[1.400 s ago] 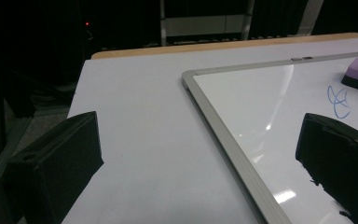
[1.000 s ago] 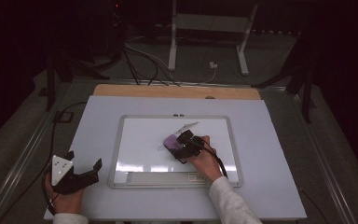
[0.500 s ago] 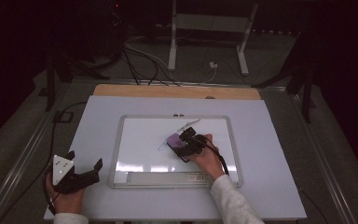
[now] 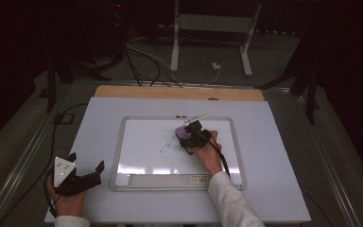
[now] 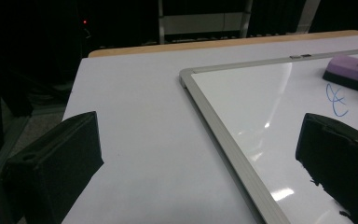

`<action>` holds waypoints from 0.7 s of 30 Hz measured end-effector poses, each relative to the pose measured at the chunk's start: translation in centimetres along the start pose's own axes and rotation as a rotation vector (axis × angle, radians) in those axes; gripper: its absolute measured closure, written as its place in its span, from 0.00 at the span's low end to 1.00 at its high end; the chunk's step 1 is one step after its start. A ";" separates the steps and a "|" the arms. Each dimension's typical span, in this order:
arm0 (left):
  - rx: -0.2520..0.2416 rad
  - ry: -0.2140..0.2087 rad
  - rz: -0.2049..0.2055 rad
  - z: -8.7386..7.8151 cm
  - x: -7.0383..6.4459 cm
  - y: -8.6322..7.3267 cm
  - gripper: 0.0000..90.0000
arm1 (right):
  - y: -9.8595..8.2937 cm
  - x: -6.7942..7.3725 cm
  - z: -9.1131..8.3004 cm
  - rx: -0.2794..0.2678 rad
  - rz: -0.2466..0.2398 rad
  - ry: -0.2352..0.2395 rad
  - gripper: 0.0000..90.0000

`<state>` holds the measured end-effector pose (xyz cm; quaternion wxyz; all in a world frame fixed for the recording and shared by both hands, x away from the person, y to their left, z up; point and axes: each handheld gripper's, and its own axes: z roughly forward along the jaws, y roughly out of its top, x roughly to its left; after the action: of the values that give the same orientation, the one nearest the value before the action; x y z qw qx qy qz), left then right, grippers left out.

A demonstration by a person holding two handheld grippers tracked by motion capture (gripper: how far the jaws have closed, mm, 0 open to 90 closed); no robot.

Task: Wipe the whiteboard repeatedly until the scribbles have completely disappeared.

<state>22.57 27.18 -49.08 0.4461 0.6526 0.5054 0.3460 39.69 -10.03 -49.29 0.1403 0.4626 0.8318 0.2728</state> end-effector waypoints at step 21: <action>-0.004 0.001 -0.003 -0.2 0.1 0.0 0.01 | 1.3 1.9 0.5 0.053 -0.098 0.094 0.46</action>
<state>22.46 27.33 -49.02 0.4477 0.6508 0.5059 0.3465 39.83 -7.74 -48.94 0.1020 0.4117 0.8660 0.2650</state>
